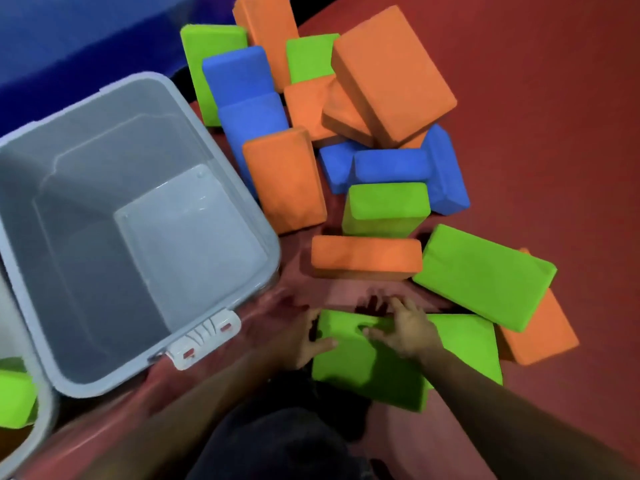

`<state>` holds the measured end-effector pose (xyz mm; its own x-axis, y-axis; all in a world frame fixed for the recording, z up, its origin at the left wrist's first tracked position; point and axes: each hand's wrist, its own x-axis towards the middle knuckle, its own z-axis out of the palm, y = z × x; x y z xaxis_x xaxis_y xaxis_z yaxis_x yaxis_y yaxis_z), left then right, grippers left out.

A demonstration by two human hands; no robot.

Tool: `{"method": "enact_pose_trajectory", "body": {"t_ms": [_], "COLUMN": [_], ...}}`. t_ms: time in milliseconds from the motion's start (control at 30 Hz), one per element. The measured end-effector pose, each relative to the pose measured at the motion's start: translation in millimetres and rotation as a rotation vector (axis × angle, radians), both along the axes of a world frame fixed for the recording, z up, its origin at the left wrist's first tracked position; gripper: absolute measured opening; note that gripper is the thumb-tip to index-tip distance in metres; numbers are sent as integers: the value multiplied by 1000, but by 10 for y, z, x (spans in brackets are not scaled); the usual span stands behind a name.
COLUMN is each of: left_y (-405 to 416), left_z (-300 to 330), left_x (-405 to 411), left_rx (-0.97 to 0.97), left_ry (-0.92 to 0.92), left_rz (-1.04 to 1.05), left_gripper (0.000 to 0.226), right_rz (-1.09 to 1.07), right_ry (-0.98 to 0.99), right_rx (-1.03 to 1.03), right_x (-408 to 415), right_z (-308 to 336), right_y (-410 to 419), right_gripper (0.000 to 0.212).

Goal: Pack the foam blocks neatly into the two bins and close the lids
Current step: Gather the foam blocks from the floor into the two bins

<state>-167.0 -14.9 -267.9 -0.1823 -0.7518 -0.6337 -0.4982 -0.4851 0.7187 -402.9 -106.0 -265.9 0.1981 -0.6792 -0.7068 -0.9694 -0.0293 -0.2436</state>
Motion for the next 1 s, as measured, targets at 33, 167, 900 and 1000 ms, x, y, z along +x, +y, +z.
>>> {"method": "enact_pose_trajectory", "body": {"t_ms": [33,167,900,1000], "left_y": [95,217,-457,-385], "left_z": [-220,-584,522,484], "left_x": [13,-53,229,299], "left_rx": [59,150,46,27], "left_ry": [37,74,-269,-304], "left_rz": [72,191,291,268], "left_gripper": [66,79,65,99], "right_rz": [-91,-271,64,405], "right_ry": [47,57,-491,-395], "right_rx": [-7,10,-257,-178], "right_x": [-30,-2,1008,1216], "right_z": [-60,-123,300,196], "right_y": [52,8,-670,-897], "right_gripper": [104,101,35,50]}}
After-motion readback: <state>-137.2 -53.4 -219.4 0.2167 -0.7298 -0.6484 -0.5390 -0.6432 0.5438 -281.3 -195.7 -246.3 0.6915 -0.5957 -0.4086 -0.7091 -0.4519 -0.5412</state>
